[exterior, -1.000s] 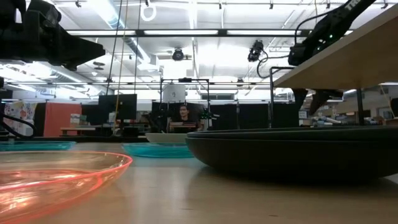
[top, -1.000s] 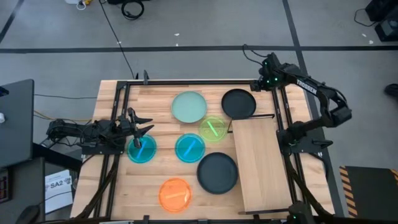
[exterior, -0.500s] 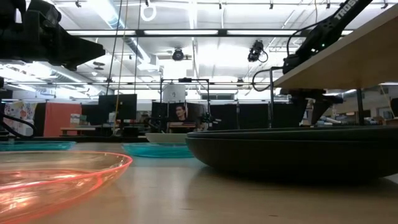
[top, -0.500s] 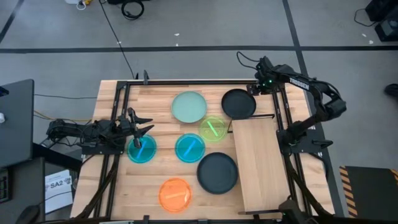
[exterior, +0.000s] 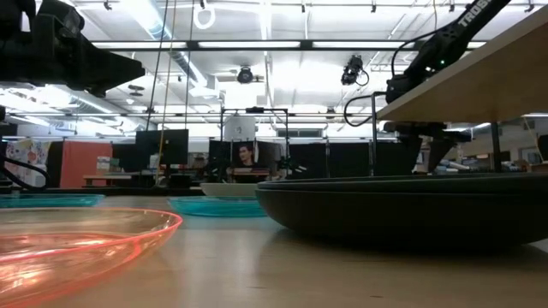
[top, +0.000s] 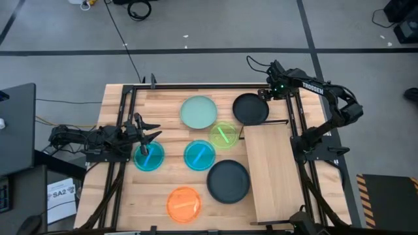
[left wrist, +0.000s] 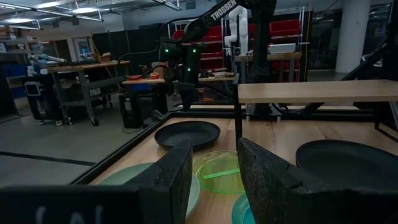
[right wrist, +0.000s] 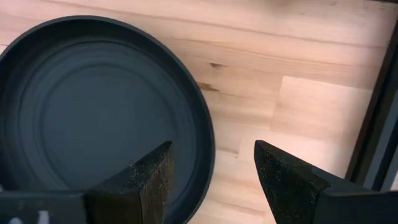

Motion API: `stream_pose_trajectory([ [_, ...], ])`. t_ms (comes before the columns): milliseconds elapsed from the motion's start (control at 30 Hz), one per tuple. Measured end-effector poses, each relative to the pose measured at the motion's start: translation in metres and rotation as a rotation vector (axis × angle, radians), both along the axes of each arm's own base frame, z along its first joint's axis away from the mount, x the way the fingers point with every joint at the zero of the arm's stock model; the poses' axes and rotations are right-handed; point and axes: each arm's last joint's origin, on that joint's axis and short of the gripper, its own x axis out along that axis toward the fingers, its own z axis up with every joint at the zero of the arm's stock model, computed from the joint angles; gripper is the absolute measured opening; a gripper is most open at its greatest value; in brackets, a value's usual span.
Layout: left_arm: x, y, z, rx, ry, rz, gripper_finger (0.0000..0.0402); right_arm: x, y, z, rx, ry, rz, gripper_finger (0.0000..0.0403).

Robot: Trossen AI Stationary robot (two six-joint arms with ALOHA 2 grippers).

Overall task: Place and stack plates onto a shelf
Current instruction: Put the top black plate on the shelf

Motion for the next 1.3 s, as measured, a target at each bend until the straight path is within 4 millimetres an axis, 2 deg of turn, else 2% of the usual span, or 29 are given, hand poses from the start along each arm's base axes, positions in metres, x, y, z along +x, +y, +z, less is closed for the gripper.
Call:
stream_pose_trajectory([
  [267,0.000,0.000,0.000,0.000,0.000,0.000,0.0137,0.002,0.001,-0.001,-0.039,0.056,-0.001,0.0228],
  [500,0.000,0.000,0.000,0.000,0.000,0.000,0.0137,0.001,0.004,-0.020,-0.059,0.032,-0.035,0.0228],
  [933,0.000,0.000,0.000,0.000,0.000,0.000,0.0137,0.000,0.006,-0.031,-0.089,0.005,-0.050,0.0228],
  [1300,0.000,0.000,0.000,0.000,0.000,0.000,0.0137,0.004,0.008,-0.032,-0.106,0.012,-0.061,0.0228],
])
